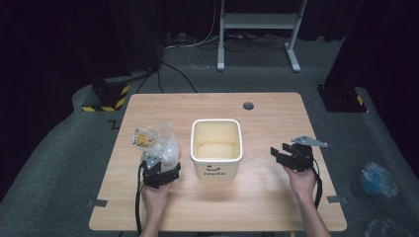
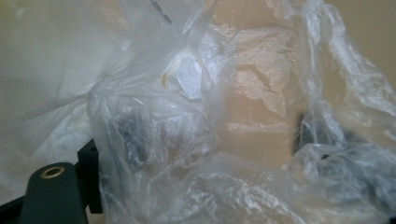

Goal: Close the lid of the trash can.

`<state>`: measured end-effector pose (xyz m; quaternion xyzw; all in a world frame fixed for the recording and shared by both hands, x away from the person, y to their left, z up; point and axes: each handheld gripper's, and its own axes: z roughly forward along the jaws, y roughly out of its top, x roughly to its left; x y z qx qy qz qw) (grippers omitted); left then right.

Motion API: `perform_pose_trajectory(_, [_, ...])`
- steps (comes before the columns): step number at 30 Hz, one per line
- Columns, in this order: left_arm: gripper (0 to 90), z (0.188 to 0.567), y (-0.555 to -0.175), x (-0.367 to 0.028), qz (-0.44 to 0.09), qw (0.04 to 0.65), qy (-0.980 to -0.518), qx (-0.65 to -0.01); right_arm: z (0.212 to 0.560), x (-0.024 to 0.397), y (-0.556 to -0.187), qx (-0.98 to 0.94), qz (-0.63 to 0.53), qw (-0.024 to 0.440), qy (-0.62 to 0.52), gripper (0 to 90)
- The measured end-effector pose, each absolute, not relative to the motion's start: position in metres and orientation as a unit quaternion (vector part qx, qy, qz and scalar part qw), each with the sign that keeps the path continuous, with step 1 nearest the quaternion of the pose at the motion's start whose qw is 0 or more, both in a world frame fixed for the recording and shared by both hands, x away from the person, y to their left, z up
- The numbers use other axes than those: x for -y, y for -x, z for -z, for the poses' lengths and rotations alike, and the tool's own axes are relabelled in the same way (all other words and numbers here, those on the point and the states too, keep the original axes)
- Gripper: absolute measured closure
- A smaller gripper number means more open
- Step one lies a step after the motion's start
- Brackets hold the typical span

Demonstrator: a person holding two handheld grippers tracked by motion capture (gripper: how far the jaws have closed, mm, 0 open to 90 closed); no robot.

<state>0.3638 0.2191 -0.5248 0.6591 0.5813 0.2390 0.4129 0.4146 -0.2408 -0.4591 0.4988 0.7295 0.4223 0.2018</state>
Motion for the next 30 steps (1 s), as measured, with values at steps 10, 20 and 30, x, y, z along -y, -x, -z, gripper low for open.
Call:
perform_pose_trajectory(10, [17.2,0.525,-0.364,-0.220,-0.237,0.416,-0.657,-0.582,0.473,0.237,-0.418,-0.735,-0.402,0.206,-0.506,43.7])
perform_pose_trajectory(20, [17.2,0.525,-0.364,-0.220,-0.237,0.416,-0.657,-0.582,0.484,0.233,-0.422,-0.740,-0.393,0.203,-0.507,43.7])
perform_pose_trajectory(30, [17.3,0.525,-0.364,-0.220,-0.237,0.416,-0.657,-0.583,0.492,0.232,-0.425,-0.742,-0.385,0.202,-0.510,43.5])
